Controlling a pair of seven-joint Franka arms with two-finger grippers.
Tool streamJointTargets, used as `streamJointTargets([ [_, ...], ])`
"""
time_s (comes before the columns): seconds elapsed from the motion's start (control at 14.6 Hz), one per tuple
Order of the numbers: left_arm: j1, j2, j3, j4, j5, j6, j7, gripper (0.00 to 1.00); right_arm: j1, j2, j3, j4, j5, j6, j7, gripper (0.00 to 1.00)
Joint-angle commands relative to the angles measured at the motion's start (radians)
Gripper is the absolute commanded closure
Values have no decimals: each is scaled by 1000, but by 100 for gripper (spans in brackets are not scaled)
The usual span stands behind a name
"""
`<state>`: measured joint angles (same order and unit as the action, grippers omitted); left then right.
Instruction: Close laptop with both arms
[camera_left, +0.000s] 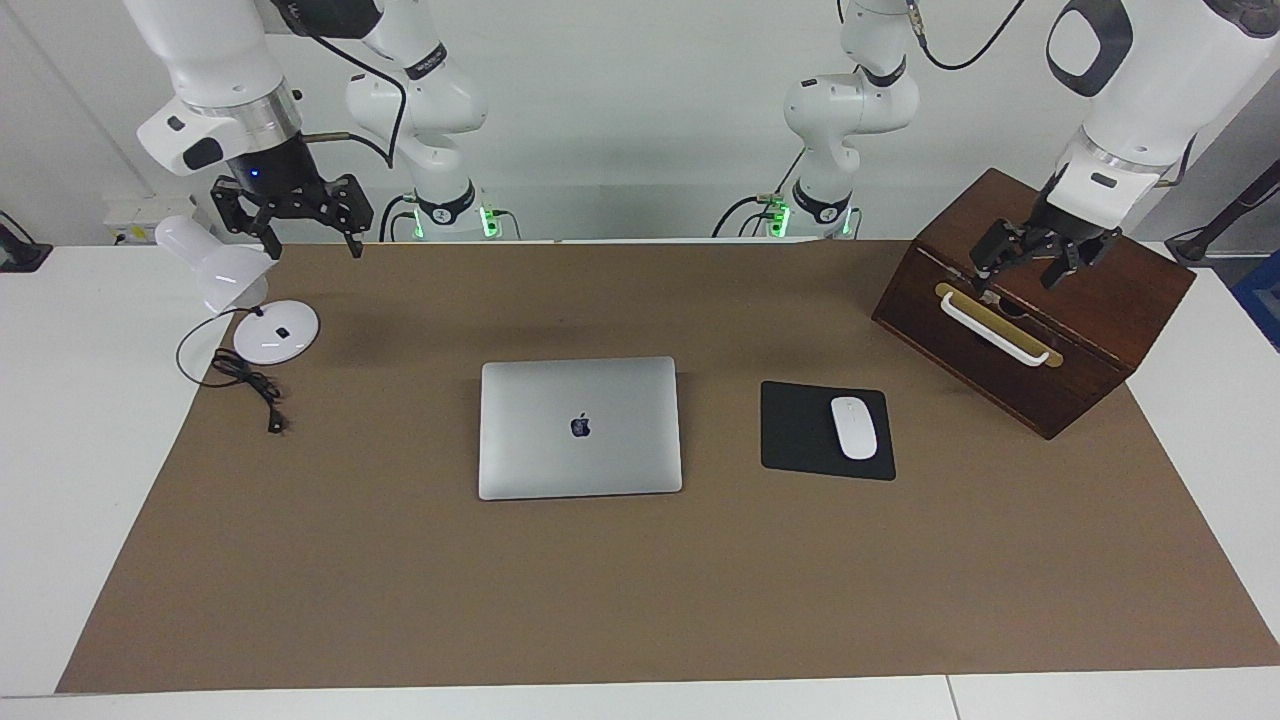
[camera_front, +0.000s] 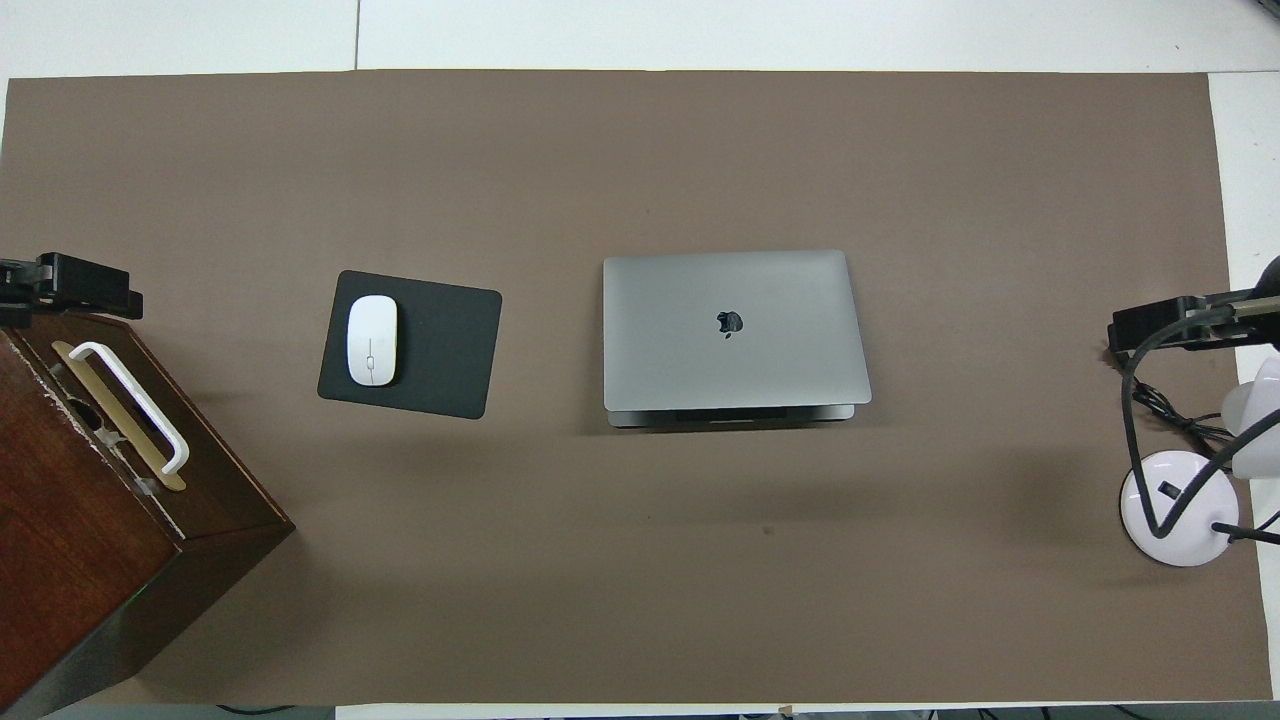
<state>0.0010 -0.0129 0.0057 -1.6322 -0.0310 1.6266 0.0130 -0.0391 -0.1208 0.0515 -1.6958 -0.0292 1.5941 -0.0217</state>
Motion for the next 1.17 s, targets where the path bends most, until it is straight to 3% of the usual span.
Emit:
streamJointTargets([
  [0.0,-2,-1,-1,14,-3,-16,-15,0,-33,-20,5,-21,15,-9,-50,0],
  [1.1,7,-4,-1,12,-6,-18,-13,0,-36,-20,5,-21,15,6,-49,0],
])
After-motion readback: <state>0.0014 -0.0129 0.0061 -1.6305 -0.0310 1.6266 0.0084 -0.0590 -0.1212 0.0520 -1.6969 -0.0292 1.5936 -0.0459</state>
